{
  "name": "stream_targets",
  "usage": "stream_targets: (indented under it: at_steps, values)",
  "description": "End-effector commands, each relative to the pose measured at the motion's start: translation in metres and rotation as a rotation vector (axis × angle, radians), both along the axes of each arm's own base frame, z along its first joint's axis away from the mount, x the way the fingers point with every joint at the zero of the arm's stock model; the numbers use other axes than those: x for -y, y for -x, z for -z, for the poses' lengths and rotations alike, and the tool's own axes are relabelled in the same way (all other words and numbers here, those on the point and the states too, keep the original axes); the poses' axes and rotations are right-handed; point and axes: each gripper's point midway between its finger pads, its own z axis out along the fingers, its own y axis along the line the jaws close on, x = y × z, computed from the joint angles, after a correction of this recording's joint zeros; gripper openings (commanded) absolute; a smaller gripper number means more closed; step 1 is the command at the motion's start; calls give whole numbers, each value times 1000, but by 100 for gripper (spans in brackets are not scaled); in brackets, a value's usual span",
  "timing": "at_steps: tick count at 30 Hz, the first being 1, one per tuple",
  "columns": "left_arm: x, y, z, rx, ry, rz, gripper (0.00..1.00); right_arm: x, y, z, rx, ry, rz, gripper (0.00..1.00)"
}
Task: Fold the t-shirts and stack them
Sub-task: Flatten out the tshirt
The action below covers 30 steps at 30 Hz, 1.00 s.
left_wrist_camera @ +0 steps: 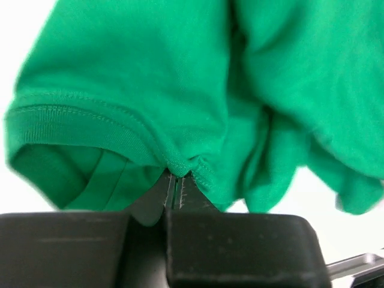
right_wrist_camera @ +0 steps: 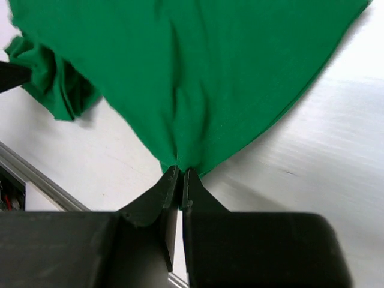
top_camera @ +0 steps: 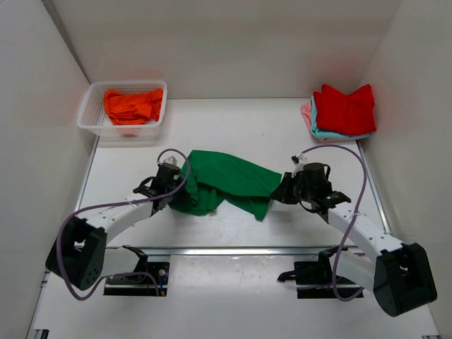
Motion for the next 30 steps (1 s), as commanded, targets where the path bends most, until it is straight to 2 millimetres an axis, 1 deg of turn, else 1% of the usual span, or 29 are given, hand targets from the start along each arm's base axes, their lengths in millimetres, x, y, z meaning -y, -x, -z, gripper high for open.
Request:
stream_targets:
  at_steps: [1, 2, 3, 4, 5, 6, 7, 8, 10, 11, 12, 13, 14, 15, 16, 17, 18, 19, 20, 21, 23, 24, 25, 26, 27, 28, 29, 30]
  values:
    - [-9, -37, -84, 205, 19, -30, 0, 12, -19, -60, 165, -22, 12, 0]
    - [-18, -40, -99, 232, 18, -46, 0, 21, -24, -77, 203, -22, 29, 0]
    - [-22, -43, -119, 273, 21, -45, 0, 27, -30, -91, 235, -26, 41, 0]
    - [-30, -46, -138, 307, 33, -62, 0, 33, -29, -103, 248, -27, 35, 0]
    - [-32, -47, -150, 328, 36, -67, 0, 35, -30, -111, 263, -30, 37, 0]
    - [-35, -47, -166, 360, 36, -67, 0, 39, -29, -123, 282, -29, 35, 0]
    - [-38, -47, -180, 379, 39, -73, 0, 42, -32, -140, 325, -30, 40, 0]
    - [-39, -47, -198, 418, 45, -68, 0, 44, -30, -140, 319, -24, 31, 0]
    - [-41, -43, -219, 456, 60, -43, 0, 49, -29, -170, 387, -20, 37, 0]
    - [-42, -40, -232, 482, 70, -48, 0, 49, -27, -181, 404, -23, 30, 0]
    - [-42, -36, -244, 515, 78, -36, 0, 51, -26, -186, 413, -12, 37, 0]
    - [-46, -34, -261, 559, 93, -50, 0, 49, -22, -202, 445, -20, 30, 0]
    - [-48, -30, -275, 593, 105, -55, 0, 53, -21, -216, 486, -12, 40, 0]
    - [-49, -26, -288, 626, 116, -48, 0, 57, -18, -226, 508, -4, 52, 1]
    - [-53, -20, -306, 673, 132, -48, 0, 61, -17, -246, 561, -2, 69, 0]
    - [-58, -18, -322, 706, 138, -60, 0, 65, -12, -266, 611, 0, 82, 0]
    - [-58, -11, -335, 741, 153, -43, 0, 69, -9, -274, 615, -6, 95, 0]
    - [-61, -5, -353, 779, 165, -40, 0, 78, -7, -292, 660, 5, 124, 0]
    - [-63, 4, -372, 823, 179, -46, 0, 80, 2, -311, 707, -2, 120, 0]
    - [-63, 7, -379, 837, 190, -44, 0, 85, 5, -317, 716, 7, 135, 0]
    - [-69, 26, -408, 911, 217, -71, 0, 83, 18, -343, 773, 16, 144, 0]
    - [-73, 36, -423, 944, 231, -87, 0, 82, 26, -352, 794, 16, 145, 0]
    - [-76, 39, -429, 955, 228, -98, 0, 84, 32, -359, 808, 21, 160, 0]
    - [-79, 46, -439, 971, 226, -106, 0, 86, 42, -374, 849, 28, 175, 0]
    - [-79, 56, -449, 987, 237, -94, 0, 89, 53, -388, 878, 34, 191, 0]
    - [-87, 59, -456, 1003, 226, -134, 0, 94, 56, -391, 878, 52, 222, 0]
    - [-91, 66, -464, 1018, 232, -144, 0, 97, 66, -408, 928, 72, 228, 0]
    - [-93, 73, -475, 1041, 246, -149, 0, 99, 74, -418, 949, 78, 246, 0]
